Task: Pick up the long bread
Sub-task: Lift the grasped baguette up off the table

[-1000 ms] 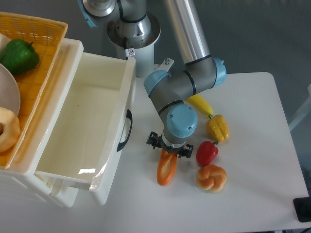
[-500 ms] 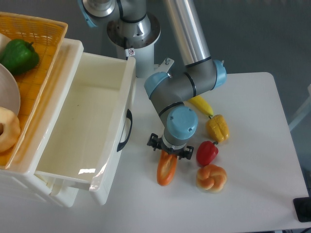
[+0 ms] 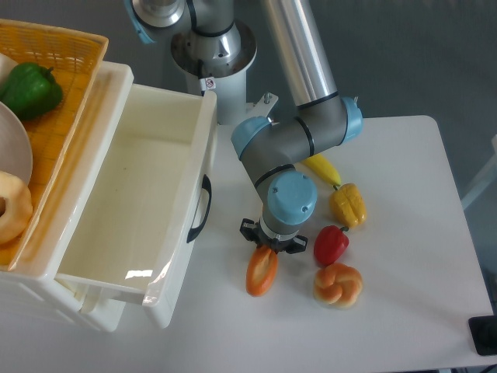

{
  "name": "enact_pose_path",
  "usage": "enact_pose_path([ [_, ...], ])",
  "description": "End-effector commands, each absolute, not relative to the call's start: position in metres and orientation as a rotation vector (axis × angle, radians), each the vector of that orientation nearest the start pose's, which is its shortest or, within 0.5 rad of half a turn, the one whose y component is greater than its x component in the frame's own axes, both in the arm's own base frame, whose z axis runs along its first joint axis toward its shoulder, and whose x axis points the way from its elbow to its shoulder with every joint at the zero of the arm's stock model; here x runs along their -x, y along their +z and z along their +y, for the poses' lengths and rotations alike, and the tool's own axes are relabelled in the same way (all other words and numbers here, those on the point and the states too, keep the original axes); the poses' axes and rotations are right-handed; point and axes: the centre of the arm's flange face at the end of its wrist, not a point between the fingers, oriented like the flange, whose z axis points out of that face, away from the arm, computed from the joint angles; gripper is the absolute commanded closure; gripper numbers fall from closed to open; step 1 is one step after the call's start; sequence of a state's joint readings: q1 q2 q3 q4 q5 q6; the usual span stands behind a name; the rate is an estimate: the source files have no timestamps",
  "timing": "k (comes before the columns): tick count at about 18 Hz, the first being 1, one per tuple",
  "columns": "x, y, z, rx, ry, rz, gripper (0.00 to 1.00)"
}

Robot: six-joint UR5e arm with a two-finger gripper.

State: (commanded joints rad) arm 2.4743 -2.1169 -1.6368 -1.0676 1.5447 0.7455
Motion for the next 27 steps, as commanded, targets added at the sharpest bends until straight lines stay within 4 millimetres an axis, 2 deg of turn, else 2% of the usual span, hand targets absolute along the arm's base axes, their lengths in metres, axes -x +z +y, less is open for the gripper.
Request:
enact_pose_path([
  [5,0.420,0.213,0.502,3.162,-0.099,-0.222,1.00],
  [9,0.423,0.245,0.504,3.132,-0.034,-0.159,1.00],
  [13,0.425,0.272,0.505,3.140,-0.045,-0.152,1.00],
  [16,0.421,0.298,0.508,3.139,-0.025,-0.001,1.00],
  [18,0.419,0.317,0.506,3.119,0.010,0.072,1.00],
  [23,0.429,0.347,0.487,3.090,0.070,0.216,1.00],
  [27,0.436,0.356,0.473,3.091,0.062,0.276,1.00],
])
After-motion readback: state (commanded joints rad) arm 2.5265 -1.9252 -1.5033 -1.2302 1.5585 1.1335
